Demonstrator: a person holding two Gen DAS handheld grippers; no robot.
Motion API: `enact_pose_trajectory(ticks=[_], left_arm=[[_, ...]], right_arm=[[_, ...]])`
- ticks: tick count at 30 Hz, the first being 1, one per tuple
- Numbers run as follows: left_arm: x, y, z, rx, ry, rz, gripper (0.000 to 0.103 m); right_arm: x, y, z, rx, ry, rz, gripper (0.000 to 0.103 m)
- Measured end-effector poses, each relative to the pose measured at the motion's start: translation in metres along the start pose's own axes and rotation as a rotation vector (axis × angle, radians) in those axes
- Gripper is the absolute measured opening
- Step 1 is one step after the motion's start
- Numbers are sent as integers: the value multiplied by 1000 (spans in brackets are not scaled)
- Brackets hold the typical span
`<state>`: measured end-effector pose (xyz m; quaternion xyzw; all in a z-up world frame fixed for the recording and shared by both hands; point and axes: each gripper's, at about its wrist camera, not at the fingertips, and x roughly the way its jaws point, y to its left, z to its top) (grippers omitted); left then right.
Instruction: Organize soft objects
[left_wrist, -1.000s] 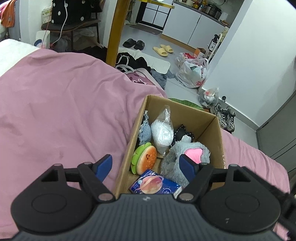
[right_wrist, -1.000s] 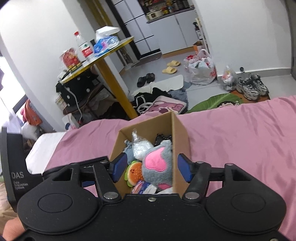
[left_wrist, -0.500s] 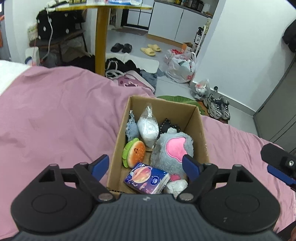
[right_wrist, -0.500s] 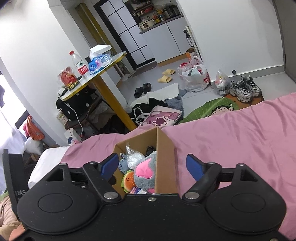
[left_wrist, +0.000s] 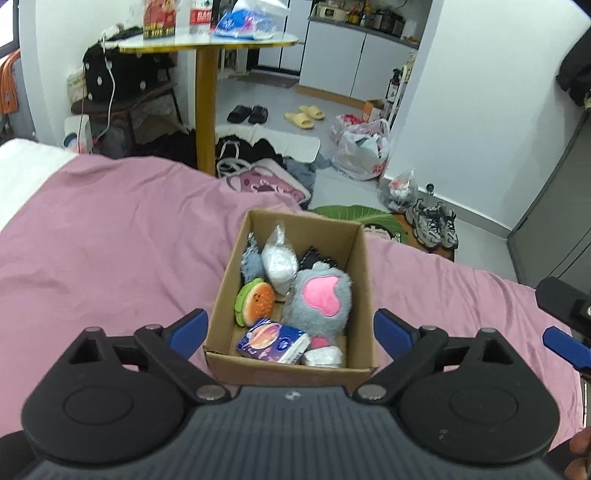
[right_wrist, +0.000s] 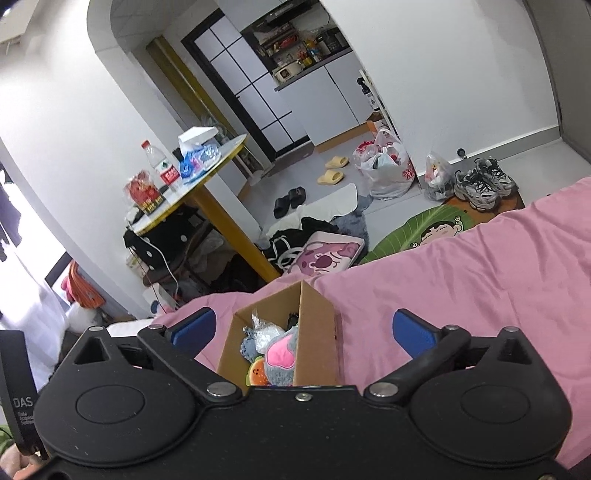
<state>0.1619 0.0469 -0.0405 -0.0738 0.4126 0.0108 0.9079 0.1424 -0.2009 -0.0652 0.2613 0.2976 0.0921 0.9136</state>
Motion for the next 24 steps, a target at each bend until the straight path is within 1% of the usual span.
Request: enact_pose_trajectory(ticks=[4, 7, 10, 13, 18, 24], left_arm=[[-13, -8, -3, 1, -19, 17, 101], [-25, -10, -4, 0, -36, 18, 103], [-40, -8, -5, -4, -64, 23, 103], [-51, -6, -7, -17, -70, 13, 103], [-68, -5, -11, -19, -89, 18, 103], [-92, -12, -16, 24, -105, -26, 103]], right_arm=[[-15, -11, 4, 27, -12, 12, 103], [-27, -17, 8, 5, -15, 4, 103], [-35, -21, 11, -10, -3, 2, 103], [-42, -24, 13, -20, 11, -5, 103], [-56, -20, 13, -61, 21, -3, 103], [-74, -2, 10, -137, 53, -25, 103]])
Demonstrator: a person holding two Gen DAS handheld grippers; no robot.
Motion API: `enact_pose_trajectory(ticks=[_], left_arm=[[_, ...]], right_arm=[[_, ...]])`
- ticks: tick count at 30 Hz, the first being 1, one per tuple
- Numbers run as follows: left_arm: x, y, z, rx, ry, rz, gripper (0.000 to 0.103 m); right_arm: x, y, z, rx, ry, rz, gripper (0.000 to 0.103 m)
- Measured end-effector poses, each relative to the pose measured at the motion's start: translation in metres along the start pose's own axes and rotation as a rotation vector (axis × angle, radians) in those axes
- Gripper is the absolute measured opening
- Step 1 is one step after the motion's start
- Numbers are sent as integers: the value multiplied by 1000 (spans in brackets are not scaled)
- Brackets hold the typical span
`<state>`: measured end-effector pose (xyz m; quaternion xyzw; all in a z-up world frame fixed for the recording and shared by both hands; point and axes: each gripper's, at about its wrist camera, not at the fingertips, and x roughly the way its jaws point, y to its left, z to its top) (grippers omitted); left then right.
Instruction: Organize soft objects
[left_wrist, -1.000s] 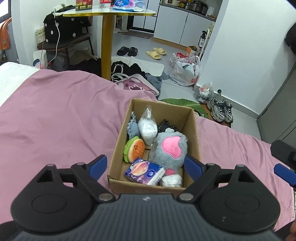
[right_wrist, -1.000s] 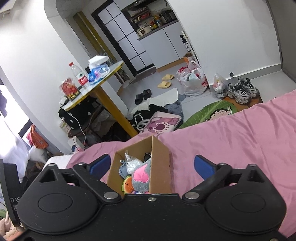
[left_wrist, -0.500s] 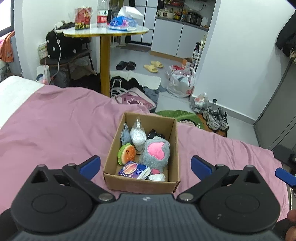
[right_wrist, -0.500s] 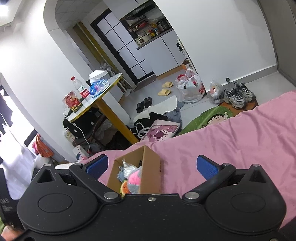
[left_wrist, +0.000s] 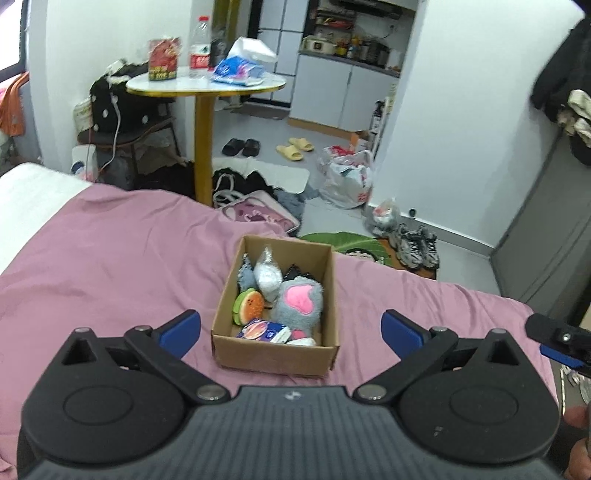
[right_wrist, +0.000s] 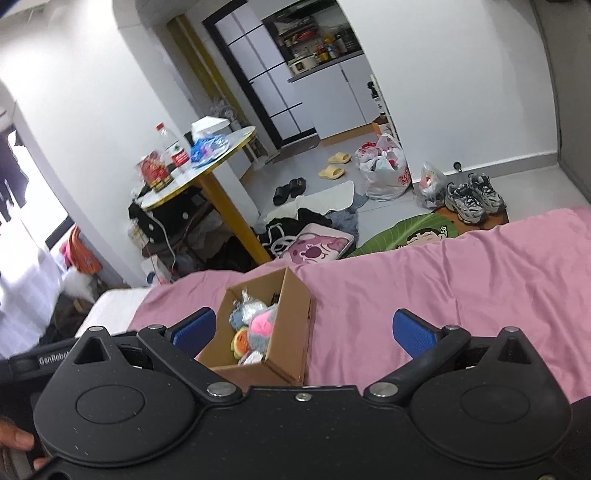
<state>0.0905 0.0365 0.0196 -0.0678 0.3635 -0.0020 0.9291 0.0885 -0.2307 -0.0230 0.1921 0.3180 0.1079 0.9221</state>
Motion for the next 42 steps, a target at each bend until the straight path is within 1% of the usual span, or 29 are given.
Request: enact_pose_trajectory(ticks=[4, 8, 14, 17, 22, 28, 31, 36, 39, 42], left_arm=[[-9, -6, -4, 28, -3, -12, 103], [-17, -10, -8, 48, -13, -16, 103], [-31, -18, -18, 86, -33, -17, 103], [-38, -24, -25, 107, -39, -26, 103], [-49, -29, -37, 132, -50, -26, 103], [-62, -30, -44, 138, -64, -14, 103], [-67, -30, -47, 145, -78, -7, 103], [-69, -28, -52, 147, -72, -10, 103], [-69, -27, -54, 153, -64, -5, 103], [-69, -25, -57, 146, -54, -6, 103]], right_arm=[[-13, 10, 1, -43, -12, -10, 103], [-21, 14, 1, -43, -22, -3, 103], [-33, 14, -5, -67, -3, -26, 103], [-42, 11, -9, -63, -6, -30, 103], [-55, 7, -14, -90, -2, -41, 103], [-68, 9, -22, -122, -7, -32, 103], [-71, 10, -26, -133, -6, -48, 103], [-74, 13, -34, -180, 4, -58, 103], [-76, 14, -37, -184, 6, -49, 103], [-77, 14, -40, -190, 1, -18, 103]])
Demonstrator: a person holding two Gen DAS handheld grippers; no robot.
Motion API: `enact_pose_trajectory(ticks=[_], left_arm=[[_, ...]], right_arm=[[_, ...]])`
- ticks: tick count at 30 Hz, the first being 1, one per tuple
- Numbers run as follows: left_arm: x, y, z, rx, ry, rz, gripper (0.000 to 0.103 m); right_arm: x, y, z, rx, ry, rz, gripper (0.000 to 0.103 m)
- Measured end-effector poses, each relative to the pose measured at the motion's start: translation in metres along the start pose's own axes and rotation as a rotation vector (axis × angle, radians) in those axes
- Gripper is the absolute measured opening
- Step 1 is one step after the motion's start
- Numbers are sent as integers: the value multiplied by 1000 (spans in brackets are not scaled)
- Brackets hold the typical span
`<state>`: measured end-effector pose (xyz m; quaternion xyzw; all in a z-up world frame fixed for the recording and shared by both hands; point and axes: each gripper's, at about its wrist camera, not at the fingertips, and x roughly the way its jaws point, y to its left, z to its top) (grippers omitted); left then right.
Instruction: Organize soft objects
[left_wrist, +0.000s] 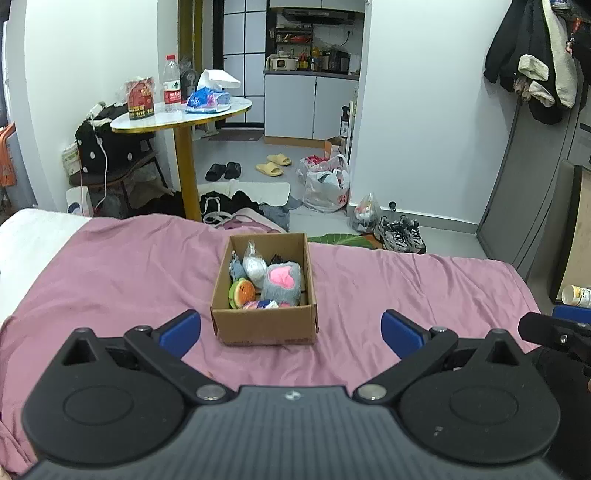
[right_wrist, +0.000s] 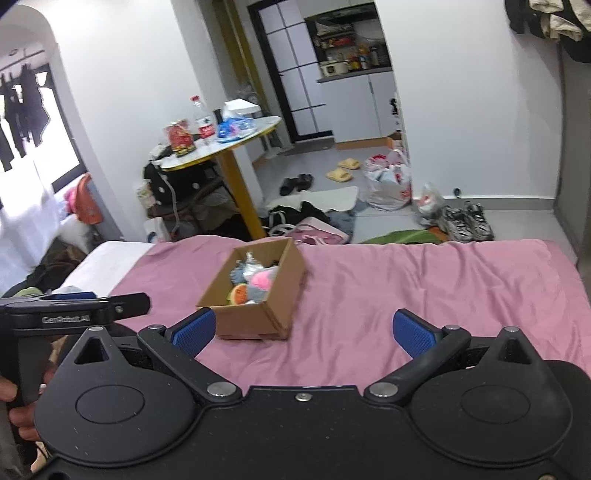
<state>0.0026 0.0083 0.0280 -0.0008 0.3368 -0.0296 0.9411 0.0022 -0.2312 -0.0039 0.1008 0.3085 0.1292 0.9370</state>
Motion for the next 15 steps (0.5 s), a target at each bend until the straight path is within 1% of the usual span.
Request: enact_pose_trajectory(ticks=[6, 11, 15], left_arm=[[-2, 0, -6, 9, 13, 20, 103], [-3, 0, -11, 7, 22, 18, 103], [-2, -2, -14, 22, 26, 21, 103]], right_arm=[[4, 6, -4, -12, 9, 18, 103], [8, 11, -11, -40, 27, 19, 103], [9, 11, -12, -26, 36, 22, 103]])
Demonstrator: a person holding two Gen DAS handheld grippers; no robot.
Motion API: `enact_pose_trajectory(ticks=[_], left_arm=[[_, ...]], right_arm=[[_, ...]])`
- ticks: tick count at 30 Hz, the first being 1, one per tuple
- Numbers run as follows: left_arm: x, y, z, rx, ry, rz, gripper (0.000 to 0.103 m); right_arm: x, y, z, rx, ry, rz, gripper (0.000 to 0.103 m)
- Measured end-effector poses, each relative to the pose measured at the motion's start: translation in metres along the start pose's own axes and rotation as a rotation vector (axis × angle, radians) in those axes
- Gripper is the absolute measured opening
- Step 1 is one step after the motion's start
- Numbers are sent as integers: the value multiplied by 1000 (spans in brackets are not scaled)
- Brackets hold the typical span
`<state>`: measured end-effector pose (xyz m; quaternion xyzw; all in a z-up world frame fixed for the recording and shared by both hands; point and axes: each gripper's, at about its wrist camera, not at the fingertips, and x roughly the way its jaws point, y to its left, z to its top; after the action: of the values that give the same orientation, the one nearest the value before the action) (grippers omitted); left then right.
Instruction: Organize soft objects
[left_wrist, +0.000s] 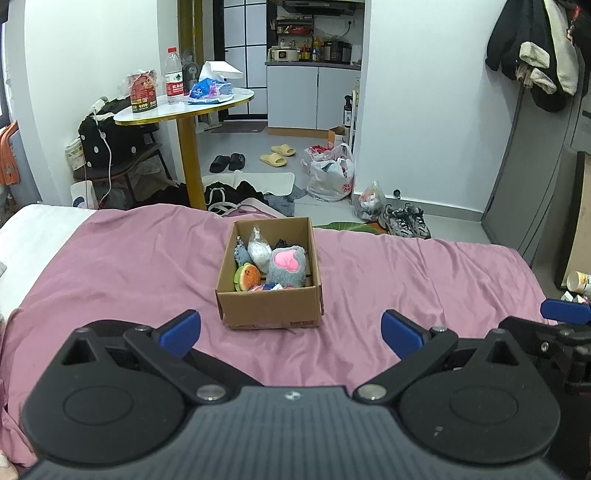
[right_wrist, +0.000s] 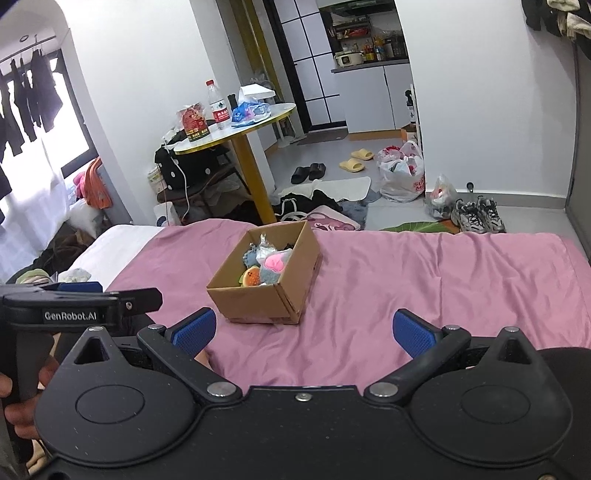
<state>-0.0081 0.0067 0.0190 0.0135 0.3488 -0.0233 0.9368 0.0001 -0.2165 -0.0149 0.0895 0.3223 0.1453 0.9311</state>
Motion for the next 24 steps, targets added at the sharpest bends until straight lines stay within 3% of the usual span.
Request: enact_pose_trajectory(ticks=[24], left_arm=[[3, 2, -1, -5, 14, -13, 103]], right_arm=[[1, -1, -1, 7, 11, -20, 103]])
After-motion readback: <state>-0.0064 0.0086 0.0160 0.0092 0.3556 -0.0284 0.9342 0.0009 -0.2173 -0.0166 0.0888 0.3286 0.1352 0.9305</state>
